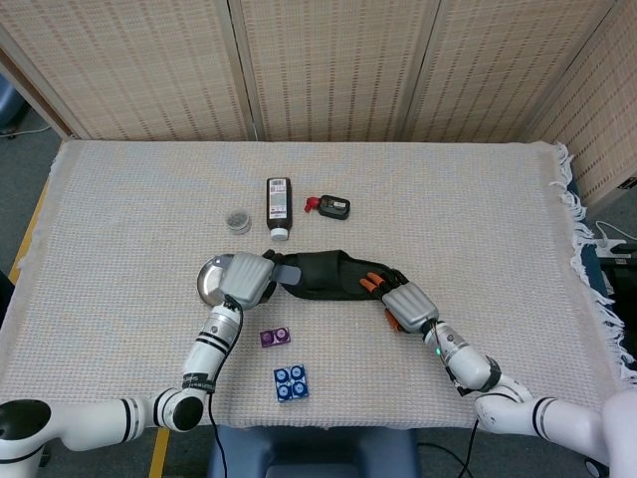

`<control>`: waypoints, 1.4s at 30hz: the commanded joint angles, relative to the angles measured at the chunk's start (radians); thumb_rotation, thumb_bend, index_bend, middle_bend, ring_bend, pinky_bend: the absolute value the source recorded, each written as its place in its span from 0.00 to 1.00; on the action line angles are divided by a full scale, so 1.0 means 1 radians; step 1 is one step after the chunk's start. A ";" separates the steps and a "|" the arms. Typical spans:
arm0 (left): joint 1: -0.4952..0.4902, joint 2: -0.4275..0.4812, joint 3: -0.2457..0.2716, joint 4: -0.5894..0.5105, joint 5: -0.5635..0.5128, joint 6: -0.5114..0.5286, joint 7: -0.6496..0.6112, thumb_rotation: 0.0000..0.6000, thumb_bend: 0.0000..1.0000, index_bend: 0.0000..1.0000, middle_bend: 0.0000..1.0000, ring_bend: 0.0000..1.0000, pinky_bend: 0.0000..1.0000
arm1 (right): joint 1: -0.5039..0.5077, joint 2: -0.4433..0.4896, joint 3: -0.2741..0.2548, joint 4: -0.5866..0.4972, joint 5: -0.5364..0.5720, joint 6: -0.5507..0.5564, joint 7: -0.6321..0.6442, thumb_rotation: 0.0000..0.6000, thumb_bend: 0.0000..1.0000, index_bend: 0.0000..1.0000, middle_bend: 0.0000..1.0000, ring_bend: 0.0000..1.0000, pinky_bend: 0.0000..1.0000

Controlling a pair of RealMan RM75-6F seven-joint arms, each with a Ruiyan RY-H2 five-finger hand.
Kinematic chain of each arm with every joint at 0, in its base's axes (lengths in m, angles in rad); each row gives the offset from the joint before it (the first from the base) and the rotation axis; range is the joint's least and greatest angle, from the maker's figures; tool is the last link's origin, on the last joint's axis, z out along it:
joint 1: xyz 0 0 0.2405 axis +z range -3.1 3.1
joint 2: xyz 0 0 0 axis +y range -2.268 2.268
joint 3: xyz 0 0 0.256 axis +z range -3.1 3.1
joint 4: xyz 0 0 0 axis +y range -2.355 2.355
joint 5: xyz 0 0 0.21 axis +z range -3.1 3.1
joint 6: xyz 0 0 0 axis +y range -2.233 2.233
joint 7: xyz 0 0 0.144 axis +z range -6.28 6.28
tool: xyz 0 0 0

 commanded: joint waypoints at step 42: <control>-0.112 -0.258 0.047 0.343 0.127 0.057 0.102 1.00 0.44 0.44 0.52 0.90 1.00 | 0.031 -0.002 -0.055 0.014 -0.009 0.026 0.081 1.00 0.70 0.00 0.00 0.00 0.00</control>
